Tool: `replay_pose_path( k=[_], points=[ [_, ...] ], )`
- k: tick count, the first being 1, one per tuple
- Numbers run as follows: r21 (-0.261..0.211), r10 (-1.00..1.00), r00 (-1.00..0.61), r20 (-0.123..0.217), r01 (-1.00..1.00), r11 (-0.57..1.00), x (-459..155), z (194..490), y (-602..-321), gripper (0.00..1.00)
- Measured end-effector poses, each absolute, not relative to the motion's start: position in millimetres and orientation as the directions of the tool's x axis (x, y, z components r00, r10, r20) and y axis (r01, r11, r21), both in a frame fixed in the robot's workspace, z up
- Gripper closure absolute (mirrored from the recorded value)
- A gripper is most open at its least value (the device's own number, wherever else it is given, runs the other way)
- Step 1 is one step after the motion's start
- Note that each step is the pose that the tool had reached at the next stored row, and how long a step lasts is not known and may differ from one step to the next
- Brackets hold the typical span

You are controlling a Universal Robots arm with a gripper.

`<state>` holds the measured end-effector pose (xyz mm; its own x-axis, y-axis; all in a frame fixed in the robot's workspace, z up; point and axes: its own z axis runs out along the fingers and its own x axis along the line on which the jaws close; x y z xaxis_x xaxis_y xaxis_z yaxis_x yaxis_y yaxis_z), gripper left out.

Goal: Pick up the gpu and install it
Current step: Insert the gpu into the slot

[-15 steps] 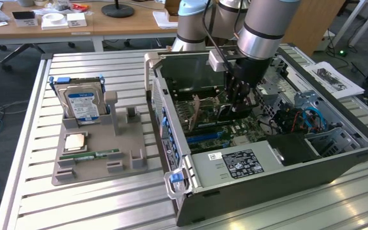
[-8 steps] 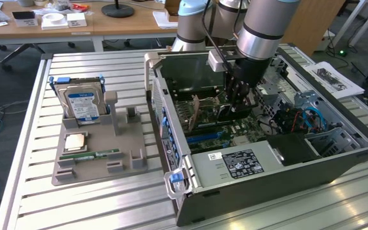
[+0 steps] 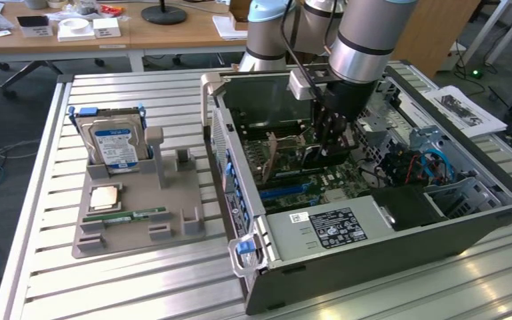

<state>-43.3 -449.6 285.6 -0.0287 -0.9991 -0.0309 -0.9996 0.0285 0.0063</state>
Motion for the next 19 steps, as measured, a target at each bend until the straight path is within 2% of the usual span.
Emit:
replay_pose_path(
  k=[19],
  points=[
    [0.003, -0.999, -0.028, -0.031, -1.000, 0.028, -49.8, 282.9, -449.6, 0.73]
  ],
)
